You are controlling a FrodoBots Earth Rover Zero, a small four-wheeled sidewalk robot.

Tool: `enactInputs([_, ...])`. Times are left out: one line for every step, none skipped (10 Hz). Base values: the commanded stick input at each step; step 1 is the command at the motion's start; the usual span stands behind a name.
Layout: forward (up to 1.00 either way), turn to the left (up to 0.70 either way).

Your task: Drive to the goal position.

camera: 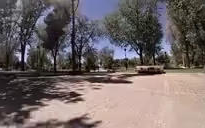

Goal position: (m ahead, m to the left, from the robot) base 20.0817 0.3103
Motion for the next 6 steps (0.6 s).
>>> enactInputs([0.7, 0.08])
enactInputs([0.7, 0.12])
enactInputs([0.7, 0.08])
enactInputs([0.7, 0.01])
enactInputs([0.7, 0.01])
enactInputs([0.7, 0.01])
